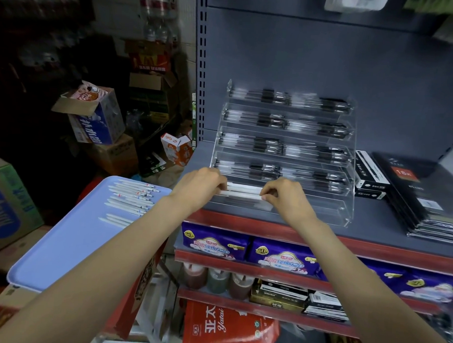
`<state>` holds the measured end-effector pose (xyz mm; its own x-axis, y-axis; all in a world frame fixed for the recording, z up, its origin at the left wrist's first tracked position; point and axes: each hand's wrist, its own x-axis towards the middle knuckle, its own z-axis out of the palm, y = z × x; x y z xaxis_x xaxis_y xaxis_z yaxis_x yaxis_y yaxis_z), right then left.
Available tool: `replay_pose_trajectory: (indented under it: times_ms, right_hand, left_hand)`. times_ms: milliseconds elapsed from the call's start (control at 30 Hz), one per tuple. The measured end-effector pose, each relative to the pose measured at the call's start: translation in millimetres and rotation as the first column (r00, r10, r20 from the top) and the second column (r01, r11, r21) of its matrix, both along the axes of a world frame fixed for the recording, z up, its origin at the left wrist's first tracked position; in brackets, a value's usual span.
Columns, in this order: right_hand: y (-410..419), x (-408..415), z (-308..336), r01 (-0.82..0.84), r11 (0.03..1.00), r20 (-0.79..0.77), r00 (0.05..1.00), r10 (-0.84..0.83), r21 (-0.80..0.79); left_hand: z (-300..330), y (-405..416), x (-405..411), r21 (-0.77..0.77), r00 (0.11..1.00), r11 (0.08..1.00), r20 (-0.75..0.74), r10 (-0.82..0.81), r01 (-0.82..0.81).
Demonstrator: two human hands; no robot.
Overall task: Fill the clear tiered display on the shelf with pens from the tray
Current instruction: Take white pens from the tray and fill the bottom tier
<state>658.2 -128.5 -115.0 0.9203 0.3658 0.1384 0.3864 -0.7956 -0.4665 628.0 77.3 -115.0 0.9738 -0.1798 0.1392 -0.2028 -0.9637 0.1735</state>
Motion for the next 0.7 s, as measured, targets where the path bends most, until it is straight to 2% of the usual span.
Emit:
replay_pose_trajectory:
  times_ms: [133,233,433,600,700]
  right_hand:
    - [-1.6,-0.8,2.0,0.002,1.000,-0.026,1.000,-0.002,-0.011]
    - [-2.0,-3.4,1.3,0.003,1.000,-0.018,1.000,-0.004,-0.020]
    - [21.8,-15.6,14.1,-0.032,0.990,0.049,0.998,0.025,0.141]
    - [81.7,-32.9,17.9,-0.111,0.956,0.080,0.993,0.092,0.271]
    - [133.4,-42.3,10.2,-0.163,0.951,0.056,0.987,0.154,0.262]
  left_hand:
    - [-0.6,0.6,0.8,0.017,1.000,1.000,-0.001,0.002,-0.002]
    - [-2.2,1.1,-0.7,-0.025,1.000,1.000,0.013,-0.004,0.004]
    - [0.4,16.6,-15.6,-0.378,0.989,0.925,0.149,0.027,0.032]
    - [-4.9,66.5,-36.2,-0.462,0.971,0.884,0.175,0.166,-0.068]
    - [-19.4,112.4,-46.7,-0.466,0.955,0.863,0.111,0.275,-0.194]
